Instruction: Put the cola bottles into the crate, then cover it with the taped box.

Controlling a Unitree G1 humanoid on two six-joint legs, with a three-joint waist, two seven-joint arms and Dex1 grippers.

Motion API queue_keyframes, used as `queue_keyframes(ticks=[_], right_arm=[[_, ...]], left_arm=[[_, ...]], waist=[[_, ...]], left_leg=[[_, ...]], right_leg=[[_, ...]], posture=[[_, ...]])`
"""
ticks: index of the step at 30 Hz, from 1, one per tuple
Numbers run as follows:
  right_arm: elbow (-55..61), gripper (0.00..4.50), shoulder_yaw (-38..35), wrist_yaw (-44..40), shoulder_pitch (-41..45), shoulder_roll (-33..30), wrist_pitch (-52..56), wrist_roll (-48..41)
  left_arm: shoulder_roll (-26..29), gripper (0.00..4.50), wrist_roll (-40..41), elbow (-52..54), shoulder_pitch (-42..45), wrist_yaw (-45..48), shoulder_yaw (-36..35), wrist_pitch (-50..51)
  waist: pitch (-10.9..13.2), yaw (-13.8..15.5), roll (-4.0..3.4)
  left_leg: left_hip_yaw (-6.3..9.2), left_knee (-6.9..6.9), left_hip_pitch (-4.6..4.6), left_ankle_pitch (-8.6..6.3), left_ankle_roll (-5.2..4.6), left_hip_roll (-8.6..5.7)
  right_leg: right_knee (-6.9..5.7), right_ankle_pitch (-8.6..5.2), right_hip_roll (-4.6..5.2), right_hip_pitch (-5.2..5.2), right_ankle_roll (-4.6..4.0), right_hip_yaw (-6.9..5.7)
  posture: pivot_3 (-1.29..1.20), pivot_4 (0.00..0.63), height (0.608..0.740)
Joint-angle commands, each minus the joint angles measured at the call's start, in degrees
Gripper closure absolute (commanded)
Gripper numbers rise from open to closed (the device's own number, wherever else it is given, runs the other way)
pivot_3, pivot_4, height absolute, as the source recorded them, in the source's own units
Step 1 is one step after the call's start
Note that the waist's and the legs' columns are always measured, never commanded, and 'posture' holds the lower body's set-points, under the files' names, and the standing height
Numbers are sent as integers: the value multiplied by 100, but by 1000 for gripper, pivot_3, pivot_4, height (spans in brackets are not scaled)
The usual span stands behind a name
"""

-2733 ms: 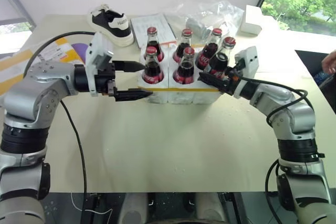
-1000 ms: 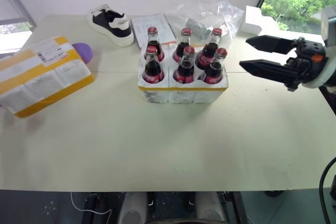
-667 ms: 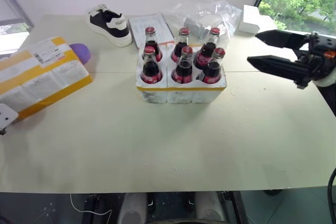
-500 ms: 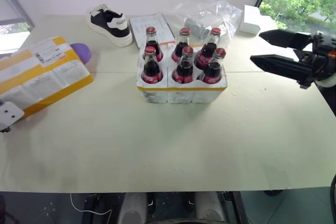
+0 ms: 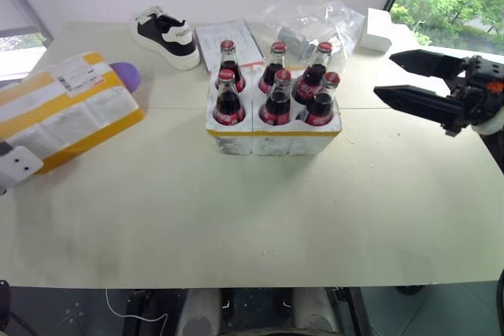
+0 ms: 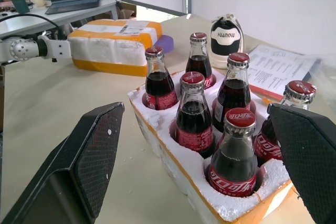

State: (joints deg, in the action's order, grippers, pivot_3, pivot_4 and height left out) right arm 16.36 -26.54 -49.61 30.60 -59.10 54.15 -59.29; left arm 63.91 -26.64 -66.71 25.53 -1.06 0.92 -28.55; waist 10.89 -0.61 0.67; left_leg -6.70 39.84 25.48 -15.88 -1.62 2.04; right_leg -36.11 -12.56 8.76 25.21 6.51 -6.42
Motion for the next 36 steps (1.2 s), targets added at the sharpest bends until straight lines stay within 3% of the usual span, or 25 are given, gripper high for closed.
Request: queue_keyframes(ticks=[1,8,12,26,33,36], right_arm=[[6,0,-201,-32,-32,-100,-155,49],[-89,0,-178,-116,-145,-120,-215,161],[-131,0,-127,-175,-194,-93,-278,249],[-206,0,-158,-120,-228,2,-401,289],[-117,0,-249,-33,-359,42,-400,216],[-109,0,-290,-9,-392,45,-408,205]], left_arm=[[148,2720,402,707,-433,98,-241,-294],[-186,2720,1099,3638,-2492,353,-1122,344],[-442,2720,1052,4804,-3108,513,-1462,1098],[-678,2720,634,5105,-3190,365,-1770,2532],[-706,2720,371,4969,-2740,331,-1510,2960],[-726,1897,278,4789,-2486,238,-1434,3040]], waist=[[0,-6,0],[0,-12,-3],[0,29,-3],[-1,-8,-4],[-1,11,-3],[-1,9,-3]], left_leg=[[0,0,0,0,0,1],[0,0,-7,0,1,5],[5,3,-7,-2,-2,2],[3,3,-7,-2,-2,4],[3,4,-7,-2,-2,4],[3,4,-7,-2,-2,4]], right_leg=[[0,0,0,0,0,0],[0,0,6,-2,0,2],[1,0,9,-6,-1,1],[0,1,-2,-5,-2,0],[0,1,-2,-8,-2,0],[0,1,-3,-8,-2,0]], posture=[[0,150,740],[0,150,740],[0,150,740],[0,150,740],[0,150,740],[0,150,740]])
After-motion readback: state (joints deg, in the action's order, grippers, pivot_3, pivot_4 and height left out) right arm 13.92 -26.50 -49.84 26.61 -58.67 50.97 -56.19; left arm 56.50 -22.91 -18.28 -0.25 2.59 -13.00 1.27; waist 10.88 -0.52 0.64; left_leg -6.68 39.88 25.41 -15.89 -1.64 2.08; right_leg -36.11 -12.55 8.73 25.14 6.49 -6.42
